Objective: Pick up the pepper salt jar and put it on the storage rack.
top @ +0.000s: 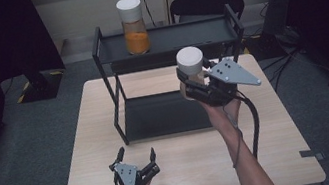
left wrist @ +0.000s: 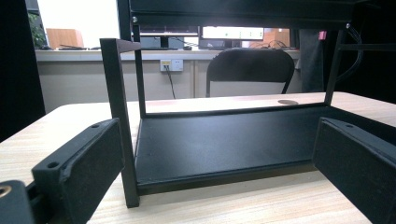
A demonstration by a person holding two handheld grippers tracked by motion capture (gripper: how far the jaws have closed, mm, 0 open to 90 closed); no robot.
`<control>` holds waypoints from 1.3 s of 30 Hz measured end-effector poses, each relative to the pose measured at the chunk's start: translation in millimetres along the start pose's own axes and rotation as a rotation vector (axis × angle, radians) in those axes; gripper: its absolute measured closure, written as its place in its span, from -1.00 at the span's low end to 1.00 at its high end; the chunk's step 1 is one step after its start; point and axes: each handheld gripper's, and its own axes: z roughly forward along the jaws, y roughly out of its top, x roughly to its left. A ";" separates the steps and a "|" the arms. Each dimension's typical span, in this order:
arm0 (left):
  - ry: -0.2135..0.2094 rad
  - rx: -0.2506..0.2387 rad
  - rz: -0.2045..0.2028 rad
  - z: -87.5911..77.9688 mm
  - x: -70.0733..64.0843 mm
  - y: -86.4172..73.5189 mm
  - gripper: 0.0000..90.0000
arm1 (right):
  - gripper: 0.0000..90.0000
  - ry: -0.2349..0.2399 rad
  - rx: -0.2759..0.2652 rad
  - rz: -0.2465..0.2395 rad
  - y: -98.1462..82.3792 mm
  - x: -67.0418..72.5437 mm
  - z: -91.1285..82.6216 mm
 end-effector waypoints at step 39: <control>-0.001 0.007 0.003 0.4 0.1 1.3 -0.95 | -0.23 -0.078 -0.038 0.023 61.4 -7.1 74.2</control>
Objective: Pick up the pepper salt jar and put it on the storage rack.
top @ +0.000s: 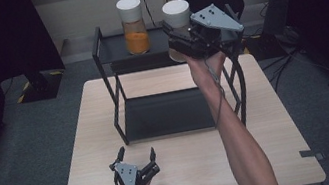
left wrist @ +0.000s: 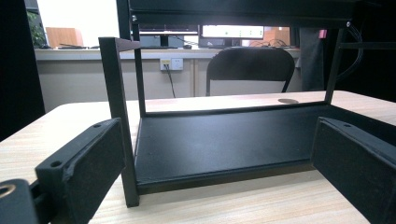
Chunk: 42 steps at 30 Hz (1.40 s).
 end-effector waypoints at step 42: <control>-0.002 -0.006 0.000 -0.3 0.6 -1.1 -0.95 | -0.23 -0.069 0.073 0.060 4.4 -15.0 48.5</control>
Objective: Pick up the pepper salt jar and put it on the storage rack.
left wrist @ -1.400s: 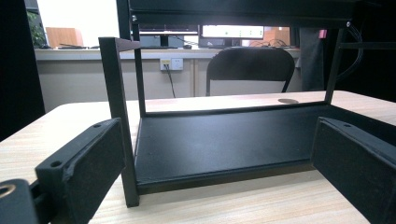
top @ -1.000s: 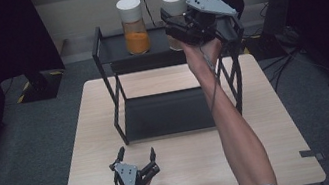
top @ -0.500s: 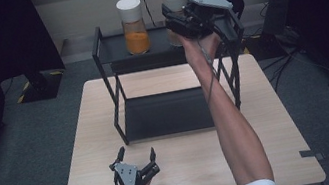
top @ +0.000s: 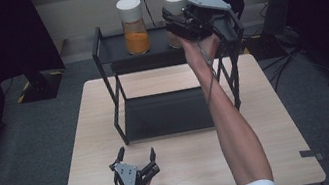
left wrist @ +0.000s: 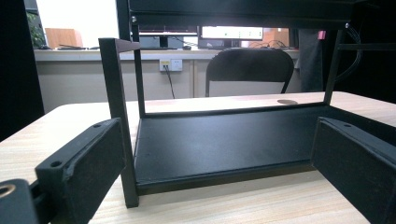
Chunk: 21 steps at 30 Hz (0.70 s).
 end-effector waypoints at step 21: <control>0.000 0.000 0.000 0.0 0.0 0.1 -0.95 | -0.24 0.003 0.007 0.005 0.7 -1.1 2.3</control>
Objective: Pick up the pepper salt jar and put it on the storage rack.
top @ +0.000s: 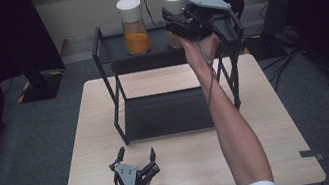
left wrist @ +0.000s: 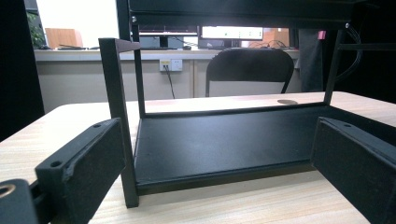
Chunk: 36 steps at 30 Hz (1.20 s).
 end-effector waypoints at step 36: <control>-0.001 0.000 -0.002 0.1 0.0 0.0 -0.95 | -1.00 -0.042 -0.026 -0.024 -7.0 3.8 -8.9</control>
